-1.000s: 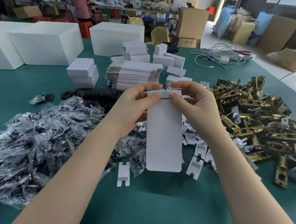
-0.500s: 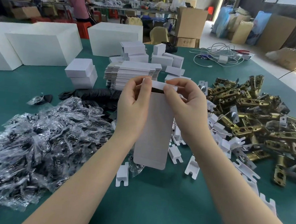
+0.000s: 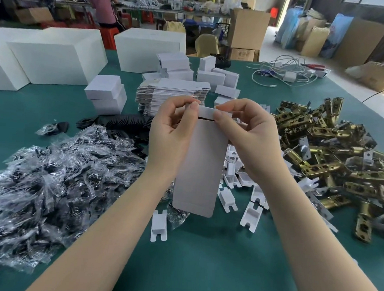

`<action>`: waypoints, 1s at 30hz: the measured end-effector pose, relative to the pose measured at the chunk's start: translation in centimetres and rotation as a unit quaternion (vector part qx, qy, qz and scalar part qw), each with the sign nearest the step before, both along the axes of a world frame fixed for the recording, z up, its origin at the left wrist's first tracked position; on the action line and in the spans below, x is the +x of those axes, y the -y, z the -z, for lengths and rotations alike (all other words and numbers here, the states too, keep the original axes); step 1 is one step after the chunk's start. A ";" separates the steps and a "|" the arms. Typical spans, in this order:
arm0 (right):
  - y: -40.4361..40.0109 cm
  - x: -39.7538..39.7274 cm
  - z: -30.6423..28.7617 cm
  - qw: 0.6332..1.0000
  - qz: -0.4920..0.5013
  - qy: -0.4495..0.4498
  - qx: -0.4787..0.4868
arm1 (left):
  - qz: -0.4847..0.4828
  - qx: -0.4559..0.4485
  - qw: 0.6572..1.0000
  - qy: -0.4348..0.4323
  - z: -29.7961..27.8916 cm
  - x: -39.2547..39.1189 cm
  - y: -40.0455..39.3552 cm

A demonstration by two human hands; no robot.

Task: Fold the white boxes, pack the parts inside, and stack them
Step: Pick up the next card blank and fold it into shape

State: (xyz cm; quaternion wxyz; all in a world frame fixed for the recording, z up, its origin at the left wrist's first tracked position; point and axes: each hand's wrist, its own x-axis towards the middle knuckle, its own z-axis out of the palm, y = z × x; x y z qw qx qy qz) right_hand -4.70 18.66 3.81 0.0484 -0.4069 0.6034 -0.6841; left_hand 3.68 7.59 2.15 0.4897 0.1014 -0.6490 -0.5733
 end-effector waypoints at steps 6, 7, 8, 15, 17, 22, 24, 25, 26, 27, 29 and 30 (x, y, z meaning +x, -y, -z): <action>-0.1 -0.1 0.1 1.000 -0.002 -0.015 -0.005 | 0.017 0.019 1.000 -0.011 0.1 -0.1 0.0; 0.0 -0.1 0.1 1.000 0.001 -0.018 -0.005 | 0.019 0.022 0.999 -0.013 0.1 0.0 0.0; 0.0 -0.1 0.1 1.000 0.006 -0.023 -0.004 | 0.020 0.028 0.999 -0.015 0.1 0.0 0.0; -0.1 0.0 0.2 0.999 0.022 -0.031 -0.007 | 0.013 0.029 0.999 -0.003 0.1 0.0 0.0; 0.0 0.0 0.3 0.999 0.021 -0.027 -0.011 | 0.016 0.031 0.999 -0.001 0.0 0.0 -0.1; -0.1 -0.4 0.3 0.998 0.053 -0.007 -0.029 | 0.088 0.050 0.994 0.027 0.0 0.0 -0.2; -0.5 -0.8 0.1 0.997 0.064 0.004 -0.036 | 0.137 0.021 0.989 0.053 0.0 0.2 0.2; -0.7 -1.1 0.0 0.997 0.061 0.006 -0.035 | 0.154 0.000 0.986 0.063 0.0 0.4 0.5; -0.9 -1.3 -0.1 0.998 0.053 0.006 -0.031 | 0.166 -0.013 0.984 0.070 -0.1 0.5 0.8; -1.2 -1.6 -0.1 0.999 0.042 0.005 -0.021 | 0.174 -0.019 0.982 0.075 -0.2 0.7 1.1; -1.6 -2.0 -0.2 1.000 0.011 -0.002 0.004 | 0.184 -0.021 0.979 0.082 -0.2 0.8 1.6; -1.8 -2.2 -0.2 1.000 -0.008 0.000 0.015 | 0.186 -0.024 0.978 0.087 -0.1 0.8 1.7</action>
